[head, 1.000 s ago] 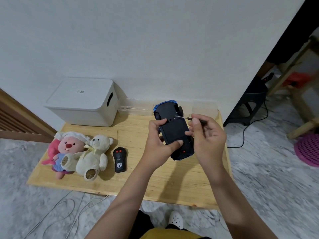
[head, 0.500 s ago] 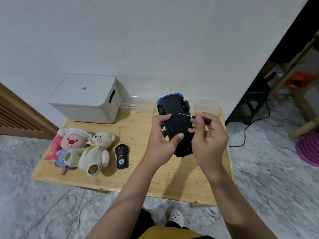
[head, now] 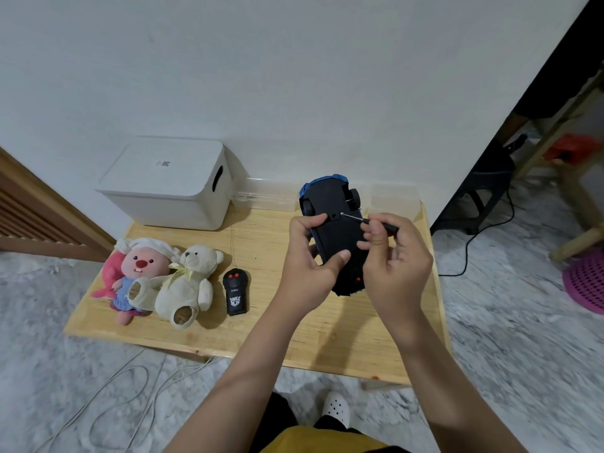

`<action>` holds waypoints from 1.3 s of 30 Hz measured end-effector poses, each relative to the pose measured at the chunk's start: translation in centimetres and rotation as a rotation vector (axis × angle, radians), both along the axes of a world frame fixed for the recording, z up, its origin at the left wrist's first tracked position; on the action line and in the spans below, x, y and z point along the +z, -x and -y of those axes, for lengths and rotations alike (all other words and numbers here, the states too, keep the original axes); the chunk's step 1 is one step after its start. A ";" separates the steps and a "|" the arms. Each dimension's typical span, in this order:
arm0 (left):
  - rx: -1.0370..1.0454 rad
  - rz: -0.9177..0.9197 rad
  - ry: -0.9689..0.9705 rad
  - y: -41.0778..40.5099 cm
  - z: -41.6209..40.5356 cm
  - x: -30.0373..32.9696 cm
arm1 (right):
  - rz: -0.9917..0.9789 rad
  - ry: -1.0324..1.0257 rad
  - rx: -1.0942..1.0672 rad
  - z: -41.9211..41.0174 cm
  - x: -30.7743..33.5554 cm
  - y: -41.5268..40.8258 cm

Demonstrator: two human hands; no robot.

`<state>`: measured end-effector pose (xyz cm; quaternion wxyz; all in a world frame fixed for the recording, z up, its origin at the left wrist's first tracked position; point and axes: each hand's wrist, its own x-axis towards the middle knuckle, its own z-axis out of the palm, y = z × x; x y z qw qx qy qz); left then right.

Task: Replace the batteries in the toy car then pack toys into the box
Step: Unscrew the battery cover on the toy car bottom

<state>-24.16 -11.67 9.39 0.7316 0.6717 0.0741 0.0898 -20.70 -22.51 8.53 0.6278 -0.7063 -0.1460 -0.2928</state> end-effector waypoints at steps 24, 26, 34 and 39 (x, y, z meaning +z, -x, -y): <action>0.024 0.000 -0.022 0.8 0.5 0.1 | -0.025 0.074 -0.087 -0.3 0.7 0.2; 0.034 -0.002 -0.031 0.8 0.4 0.0 | 0.033 0.197 -0.087 -0.2 1.0 0.1; 0.033 -0.028 -0.021 0.5 0.0 -0.2 | 0.069 0.221 -0.010 0.1 2.2 -0.9; 0.031 -0.046 -0.035 0.2 -0.1 0.0 | 0.042 -0.018 -0.016 -0.3 2.7 -0.9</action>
